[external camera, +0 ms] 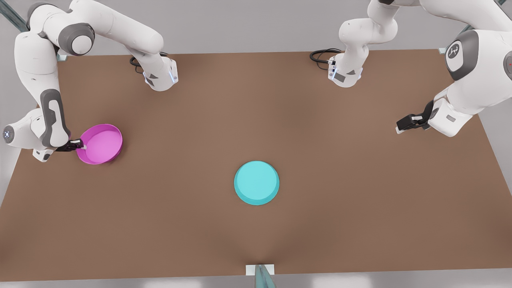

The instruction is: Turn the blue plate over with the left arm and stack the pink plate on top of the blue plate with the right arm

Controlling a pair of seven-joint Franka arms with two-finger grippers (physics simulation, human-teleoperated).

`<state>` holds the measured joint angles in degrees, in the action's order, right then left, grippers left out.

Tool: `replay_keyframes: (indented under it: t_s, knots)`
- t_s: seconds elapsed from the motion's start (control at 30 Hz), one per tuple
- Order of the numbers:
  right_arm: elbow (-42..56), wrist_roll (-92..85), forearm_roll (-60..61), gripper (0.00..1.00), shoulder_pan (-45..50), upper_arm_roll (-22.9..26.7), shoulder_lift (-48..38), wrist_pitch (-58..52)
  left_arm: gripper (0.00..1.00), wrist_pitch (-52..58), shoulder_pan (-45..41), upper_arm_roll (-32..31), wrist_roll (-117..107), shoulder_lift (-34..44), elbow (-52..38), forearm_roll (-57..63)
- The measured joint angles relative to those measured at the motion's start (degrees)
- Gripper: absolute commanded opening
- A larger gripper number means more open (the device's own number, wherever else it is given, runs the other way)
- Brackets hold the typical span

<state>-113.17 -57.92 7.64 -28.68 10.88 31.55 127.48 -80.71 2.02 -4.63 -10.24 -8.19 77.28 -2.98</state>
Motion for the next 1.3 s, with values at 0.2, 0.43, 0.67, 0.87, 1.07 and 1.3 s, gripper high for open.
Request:
replay_keyframes:
  t_s: [0.2,0.43,0.67,0.87,1.07,1.3]
  knots:
    - [-0.01,-1.65,1.14,0.21,2.42,-4.05,-4.89,-2.17,1.0,0.0,0.01,0.09,2.39,-0.06,0.0,0.04]
    - [2.41,1.38,12.09,0.21,27.44,-4.61,-7.57,-6.46,1.0,0.05,-0.04,0.09,4.33,-0.13,0.0,0.05]
    - [16.94,11.71,22.62,0.21,47.4,-4.6,0.73,-7.41,1.0,0.05,-0.01,0.0,5.66,-0.22,0.0,-0.01]
    - [28.17,23.77,28.35,0.21,58.0,-4.58,8.47,-6.72,1.0,0.02,0.0,0.0,6.46,-0.22,0.02,-0.03]
    - [36.24,35.24,31.91,0.21,61.64,-4.63,15.4,-4.79,1.0,-0.17,0.05,0.14,7.01,-0.5,0.0,0.03]
    - [38.02,44.62,32.99,0.21,61.02,-4.63,17.74,-3.98,1.0,-0.32,-0.02,0.17,7.45,-0.69,0.0,0.05]
